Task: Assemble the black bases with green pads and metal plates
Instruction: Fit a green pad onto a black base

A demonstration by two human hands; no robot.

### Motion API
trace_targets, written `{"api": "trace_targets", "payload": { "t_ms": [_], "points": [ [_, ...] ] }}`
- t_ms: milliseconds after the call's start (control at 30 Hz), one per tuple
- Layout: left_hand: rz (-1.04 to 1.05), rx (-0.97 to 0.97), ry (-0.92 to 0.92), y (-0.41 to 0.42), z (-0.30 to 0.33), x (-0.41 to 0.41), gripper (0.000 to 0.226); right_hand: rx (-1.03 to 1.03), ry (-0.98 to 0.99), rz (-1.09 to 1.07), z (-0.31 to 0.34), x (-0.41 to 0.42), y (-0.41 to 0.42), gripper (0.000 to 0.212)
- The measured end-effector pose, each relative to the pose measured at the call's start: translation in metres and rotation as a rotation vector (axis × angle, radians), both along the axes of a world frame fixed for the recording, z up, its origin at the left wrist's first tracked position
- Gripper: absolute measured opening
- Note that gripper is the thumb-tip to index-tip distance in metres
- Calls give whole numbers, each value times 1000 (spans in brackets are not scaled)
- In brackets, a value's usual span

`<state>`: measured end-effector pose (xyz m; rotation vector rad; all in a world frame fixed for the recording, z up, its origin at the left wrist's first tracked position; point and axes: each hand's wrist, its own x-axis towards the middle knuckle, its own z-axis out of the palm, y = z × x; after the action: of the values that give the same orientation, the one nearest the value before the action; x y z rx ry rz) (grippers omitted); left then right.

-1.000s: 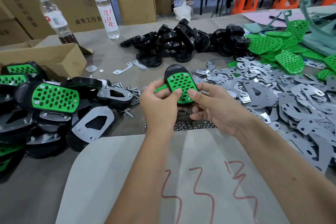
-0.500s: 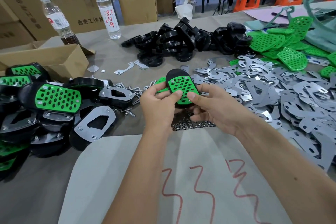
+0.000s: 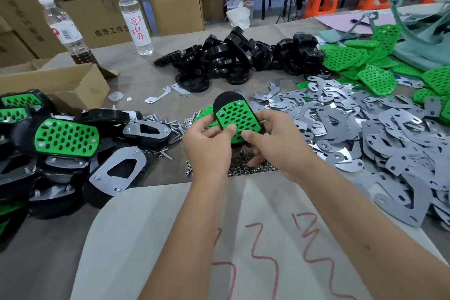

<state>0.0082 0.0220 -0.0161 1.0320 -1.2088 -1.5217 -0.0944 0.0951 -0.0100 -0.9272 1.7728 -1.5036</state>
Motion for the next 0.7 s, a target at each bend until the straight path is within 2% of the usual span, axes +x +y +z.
{"api": "trace_targets", "payload": {
  "t_ms": [67,133,233,300,367,400,500,567,633,700],
  "points": [
    [-8,-23,-37,3,1,-3,21,-29,95,-42,4,2,1,17],
    [-68,18,-24,8,5,-9,4,-28,378,-54,9,-3,5,18],
    [-151,144,7,16,15,-21,24,60,863,-38,17,-9,17,23],
    [-189,190,5,21,22,-33,34,82,992,-12,22,-14,28,29],
    [-241,265,3,26,27,-46,55,120,1023,-5,26,-22,40,40],
    [-263,290,7,28,29,-53,57,130,989,19,30,-27,46,45],
    [-309,356,4,37,29,-71,23,113,715,46,44,-51,74,49],
    [-343,453,75,47,29,-81,20,164,702,-72,49,-76,96,37],
    [-396,490,137,57,25,-90,27,393,835,-188,52,-106,120,32],
    [-454,493,154,68,22,-98,30,691,870,-195,50,-126,141,40]
  ]
}}
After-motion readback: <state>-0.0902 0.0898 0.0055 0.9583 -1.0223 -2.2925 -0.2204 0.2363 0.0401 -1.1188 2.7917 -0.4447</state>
